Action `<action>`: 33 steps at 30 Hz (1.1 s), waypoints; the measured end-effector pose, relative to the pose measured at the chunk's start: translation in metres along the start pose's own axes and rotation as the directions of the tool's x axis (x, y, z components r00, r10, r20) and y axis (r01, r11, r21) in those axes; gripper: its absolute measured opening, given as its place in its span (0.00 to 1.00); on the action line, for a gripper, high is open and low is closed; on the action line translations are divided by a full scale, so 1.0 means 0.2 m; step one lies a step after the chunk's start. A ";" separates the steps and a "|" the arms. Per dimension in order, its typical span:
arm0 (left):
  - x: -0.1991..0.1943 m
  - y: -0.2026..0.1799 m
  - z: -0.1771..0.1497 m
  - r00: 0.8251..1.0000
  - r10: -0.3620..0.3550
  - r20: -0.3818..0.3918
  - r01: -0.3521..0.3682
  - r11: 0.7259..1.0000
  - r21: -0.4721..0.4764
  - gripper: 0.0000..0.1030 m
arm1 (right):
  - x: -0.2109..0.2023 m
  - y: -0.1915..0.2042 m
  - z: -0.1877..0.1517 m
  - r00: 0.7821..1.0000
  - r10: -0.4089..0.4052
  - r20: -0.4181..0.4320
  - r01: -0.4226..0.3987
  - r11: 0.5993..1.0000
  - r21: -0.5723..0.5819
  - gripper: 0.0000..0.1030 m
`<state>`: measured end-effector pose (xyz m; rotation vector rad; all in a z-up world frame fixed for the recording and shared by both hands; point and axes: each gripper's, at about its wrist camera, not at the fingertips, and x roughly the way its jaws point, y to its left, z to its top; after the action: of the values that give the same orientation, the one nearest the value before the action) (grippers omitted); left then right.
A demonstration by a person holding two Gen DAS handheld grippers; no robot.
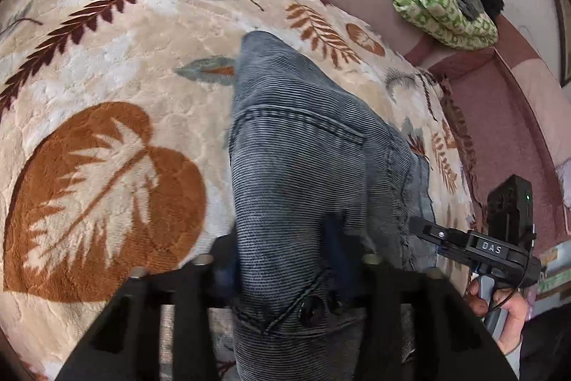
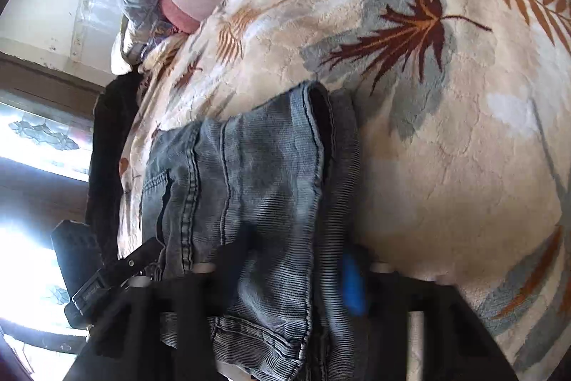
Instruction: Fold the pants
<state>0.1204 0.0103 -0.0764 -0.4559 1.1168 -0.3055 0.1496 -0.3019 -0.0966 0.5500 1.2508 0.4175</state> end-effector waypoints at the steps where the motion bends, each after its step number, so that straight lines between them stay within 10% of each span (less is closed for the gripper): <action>1: -0.01 -0.02 0.00 1.000 0.019 0.014 -0.019 1.000 0.014 0.30 | 0.00 0.02 -0.01 1.000 -0.018 -0.001 0.018 0.999 -0.031 0.22; 10: -0.29 -0.19 0.11 0.959 0.111 0.261 -0.167 0.964 0.205 0.21 | -0.17 0.40 0.08 0.985 -0.039 0.169 0.078 0.970 -0.230 0.13; 15: -0.27 -0.08 0.26 0.962 0.105 0.252 -0.149 0.976 0.162 0.23 | -0.12 0.47 0.22 0.981 -0.009 0.193 0.052 0.975 -0.217 0.12; 20: -0.01 0.06 0.24 0.942 0.310 0.129 -0.325 0.939 0.115 0.66 | 0.16 0.36 0.21 0.984 -0.168 0.067 0.177 0.971 -0.162 0.29; 29: -0.31 -0.04 0.00 0.897 0.317 0.307 -0.367 0.922 0.121 0.78 | -0.05 0.51 -0.09 0.960 -0.149 0.238 0.216 0.934 -0.286 0.52; 33: -0.14 -0.07 -0.08 0.896 0.387 0.219 -0.426 0.888 0.171 0.78 | 0.16 0.48 -0.18 0.946 -0.283 0.156 0.320 0.884 -0.342 0.59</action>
<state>0.0949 0.0090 -0.0529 -0.0454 0.9624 -0.0103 0.1237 -0.2009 -0.0723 0.0540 1.1029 0.3408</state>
